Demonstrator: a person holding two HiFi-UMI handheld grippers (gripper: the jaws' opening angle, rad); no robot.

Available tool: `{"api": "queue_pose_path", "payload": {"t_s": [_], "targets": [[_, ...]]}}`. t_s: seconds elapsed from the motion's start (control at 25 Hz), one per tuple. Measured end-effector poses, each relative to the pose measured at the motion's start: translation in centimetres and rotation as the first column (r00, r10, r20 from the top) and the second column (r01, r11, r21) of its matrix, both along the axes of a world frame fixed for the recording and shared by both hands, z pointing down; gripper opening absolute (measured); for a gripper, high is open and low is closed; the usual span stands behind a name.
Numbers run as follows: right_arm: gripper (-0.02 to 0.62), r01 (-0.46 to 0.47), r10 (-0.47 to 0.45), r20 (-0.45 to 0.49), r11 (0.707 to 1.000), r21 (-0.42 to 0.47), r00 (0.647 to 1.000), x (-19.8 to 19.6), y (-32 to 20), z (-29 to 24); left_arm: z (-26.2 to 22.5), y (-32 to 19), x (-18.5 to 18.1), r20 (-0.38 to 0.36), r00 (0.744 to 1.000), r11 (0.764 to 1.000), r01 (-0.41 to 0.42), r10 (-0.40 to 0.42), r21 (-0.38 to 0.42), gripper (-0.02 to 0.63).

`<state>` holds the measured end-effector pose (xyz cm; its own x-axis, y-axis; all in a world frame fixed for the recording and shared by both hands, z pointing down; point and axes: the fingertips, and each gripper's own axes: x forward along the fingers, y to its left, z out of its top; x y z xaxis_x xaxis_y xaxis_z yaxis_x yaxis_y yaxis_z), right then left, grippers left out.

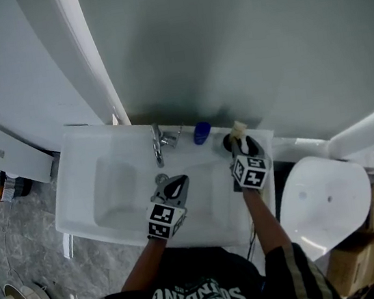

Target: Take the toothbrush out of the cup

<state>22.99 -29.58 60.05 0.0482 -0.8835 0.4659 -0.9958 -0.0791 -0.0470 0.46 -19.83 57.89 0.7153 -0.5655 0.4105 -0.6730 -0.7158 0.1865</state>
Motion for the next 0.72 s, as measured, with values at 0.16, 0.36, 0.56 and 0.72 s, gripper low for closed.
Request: {"api": "queue_pose_path", "payload": {"t_s": [0.16,0.36,0.56,0.72], "targets": [[0.196,-0.047,0.049,0.020,0.996,-0.082,0.999,0.7,-1.2,3.3,0.5,-0.4,0.3,-0.007,0.999,0.999,-0.039,0.039,-0.021,-0.003],[0.196,-0.109,0.103,-0.047,0.985,-0.135,0.994,2.3,-2.0,4.7,1.0,-0.9,-0.1,-0.012,0.998,0.998,-0.059,0.059,-0.026,-0.003],[0.195,-0.120,0.109,-0.084,0.983,-0.142,0.990,2.4,-2.7,4.8,1.4,-1.3,-1.1,0.005,0.997,0.997,-0.074,0.074,-0.028,-0.003],[0.143,-0.111,0.098,-0.086,0.982,-0.152,0.991,2.2,-2.6,4.7,1.6,-1.3,-1.4,0.002,0.997,0.997,-0.075,0.075,-0.034,-0.002]]}}
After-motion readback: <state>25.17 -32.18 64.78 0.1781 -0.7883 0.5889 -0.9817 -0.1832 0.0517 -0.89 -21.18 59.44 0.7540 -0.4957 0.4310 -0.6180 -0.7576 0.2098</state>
